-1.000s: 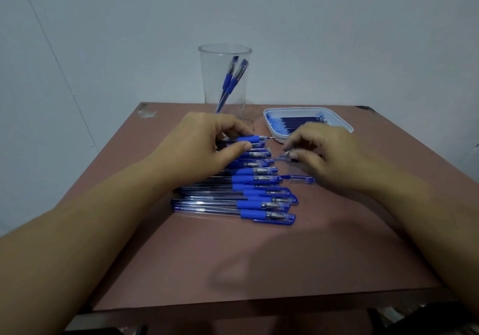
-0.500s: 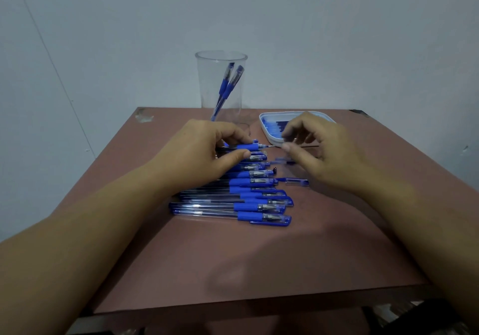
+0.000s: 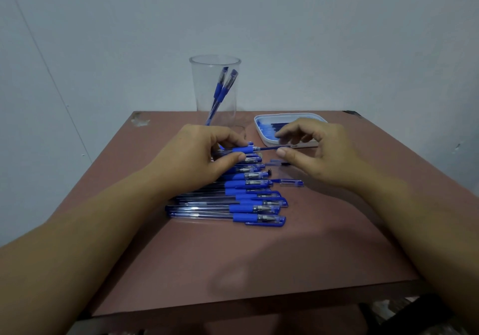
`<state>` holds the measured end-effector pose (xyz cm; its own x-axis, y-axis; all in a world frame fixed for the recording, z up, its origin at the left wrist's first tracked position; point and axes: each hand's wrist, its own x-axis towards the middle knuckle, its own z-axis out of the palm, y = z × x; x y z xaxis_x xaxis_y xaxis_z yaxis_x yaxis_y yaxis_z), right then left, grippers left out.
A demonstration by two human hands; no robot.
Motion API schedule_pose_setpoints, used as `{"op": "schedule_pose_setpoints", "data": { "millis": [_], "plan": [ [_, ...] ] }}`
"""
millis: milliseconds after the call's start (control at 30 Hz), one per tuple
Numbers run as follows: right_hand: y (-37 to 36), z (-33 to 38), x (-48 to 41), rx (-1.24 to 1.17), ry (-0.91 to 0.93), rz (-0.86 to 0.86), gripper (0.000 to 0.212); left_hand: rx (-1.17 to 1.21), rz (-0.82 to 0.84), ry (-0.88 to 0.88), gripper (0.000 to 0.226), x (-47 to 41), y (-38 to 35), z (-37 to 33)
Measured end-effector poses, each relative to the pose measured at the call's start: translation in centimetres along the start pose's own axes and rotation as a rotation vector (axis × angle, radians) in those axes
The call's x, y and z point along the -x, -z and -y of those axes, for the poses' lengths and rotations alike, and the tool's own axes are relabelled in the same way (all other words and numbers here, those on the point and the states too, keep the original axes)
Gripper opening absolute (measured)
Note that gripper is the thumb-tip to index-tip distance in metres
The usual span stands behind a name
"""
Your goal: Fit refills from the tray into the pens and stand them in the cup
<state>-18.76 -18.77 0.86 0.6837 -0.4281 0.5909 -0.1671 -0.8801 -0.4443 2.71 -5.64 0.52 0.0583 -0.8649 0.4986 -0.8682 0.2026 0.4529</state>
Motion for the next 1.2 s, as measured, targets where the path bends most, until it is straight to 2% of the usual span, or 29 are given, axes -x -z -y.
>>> {"op": "schedule_pose_setpoints", "data": {
  "millis": [133, 300, 533, 767, 900, 1067, 1200],
  "plan": [
    [-1.0, 0.8, -0.4, 0.005, 0.070, 0.054, 0.027, -0.004, 0.004, -0.016, 0.015, 0.0, -0.1, -0.1],
    [-0.1, -0.1, -0.1, 0.052, 0.055, -0.003, 0.014, -0.003, 0.012, 0.008, 0.017, 0.0, 0.1, 0.0],
    [-0.7, -0.3, -0.4, 0.112, 0.134, 0.006, 0.015, -0.017, 0.003, -0.004, 0.019, 0.0, 0.0, -0.1],
    [1.5, -2.1, -0.1, 0.146, 0.034, -0.061, 0.008, -0.049, -0.035, 0.039, 0.016, -0.3, 0.7, 0.8],
    [2.3, -3.3, 0.2, 0.099, -0.158, 0.048, 0.026, -0.050, -0.049, 0.068, 0.014, -0.4, 1.0, 1.0],
    [2.0, -3.5, 0.2, 0.105, -0.234, 0.191, 0.026, -0.045, -0.045, 0.077, 0.014, -0.3, 1.0, 0.9],
    [1.9, -3.5, 0.2, 0.143, -0.228, 0.226, 0.021, -0.052, -0.038, 0.081, 0.017, -0.4, 0.9, 1.0]
  ]
}}
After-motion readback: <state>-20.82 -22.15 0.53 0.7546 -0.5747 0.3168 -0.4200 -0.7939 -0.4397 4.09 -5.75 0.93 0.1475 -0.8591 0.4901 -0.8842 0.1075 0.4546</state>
